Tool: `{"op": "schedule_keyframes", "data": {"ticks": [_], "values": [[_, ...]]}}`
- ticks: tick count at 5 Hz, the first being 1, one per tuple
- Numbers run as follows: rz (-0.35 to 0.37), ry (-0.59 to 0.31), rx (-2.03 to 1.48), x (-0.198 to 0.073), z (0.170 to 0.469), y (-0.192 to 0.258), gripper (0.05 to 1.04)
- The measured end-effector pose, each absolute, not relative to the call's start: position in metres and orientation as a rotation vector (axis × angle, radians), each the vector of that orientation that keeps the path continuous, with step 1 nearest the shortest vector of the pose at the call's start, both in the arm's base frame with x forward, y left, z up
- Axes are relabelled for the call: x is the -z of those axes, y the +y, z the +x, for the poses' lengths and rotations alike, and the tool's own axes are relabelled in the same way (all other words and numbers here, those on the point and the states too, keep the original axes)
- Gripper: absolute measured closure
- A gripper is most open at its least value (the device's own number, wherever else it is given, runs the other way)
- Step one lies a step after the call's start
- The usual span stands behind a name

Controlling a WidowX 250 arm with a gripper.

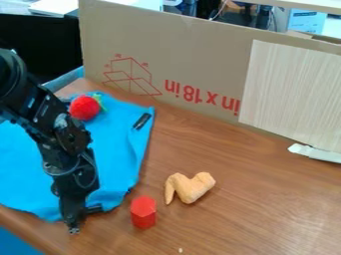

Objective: Fold the cloth from bottom right to top left

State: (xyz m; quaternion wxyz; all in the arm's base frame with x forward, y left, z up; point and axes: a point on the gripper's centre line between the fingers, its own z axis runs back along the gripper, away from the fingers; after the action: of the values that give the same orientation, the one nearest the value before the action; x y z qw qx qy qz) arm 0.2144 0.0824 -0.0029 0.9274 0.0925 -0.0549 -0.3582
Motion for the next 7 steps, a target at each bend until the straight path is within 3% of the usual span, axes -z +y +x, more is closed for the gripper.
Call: {"op": "schedule_keyframes", "data": {"ticks": [1, 2, 3, 4, 5, 7], "values": [[0.187, -0.114, 0.723, 0.003, 0.214, 0.083, 0.997], [0.142, -0.111, 0.699, -0.001, 0.214, 0.086, 1.023], [0.107, -0.139, 0.66, -0.023, 0.221, 0.097, 1.027], [0.06, -0.178, 0.587, -0.051, 0.236, 0.115, 1.028], [0.059, -0.22, 0.51, -0.075, 0.263, 0.14, 1.028], [0.111, -0.194, 0.417, -0.08, 0.316, 0.183, 1.029]]}}
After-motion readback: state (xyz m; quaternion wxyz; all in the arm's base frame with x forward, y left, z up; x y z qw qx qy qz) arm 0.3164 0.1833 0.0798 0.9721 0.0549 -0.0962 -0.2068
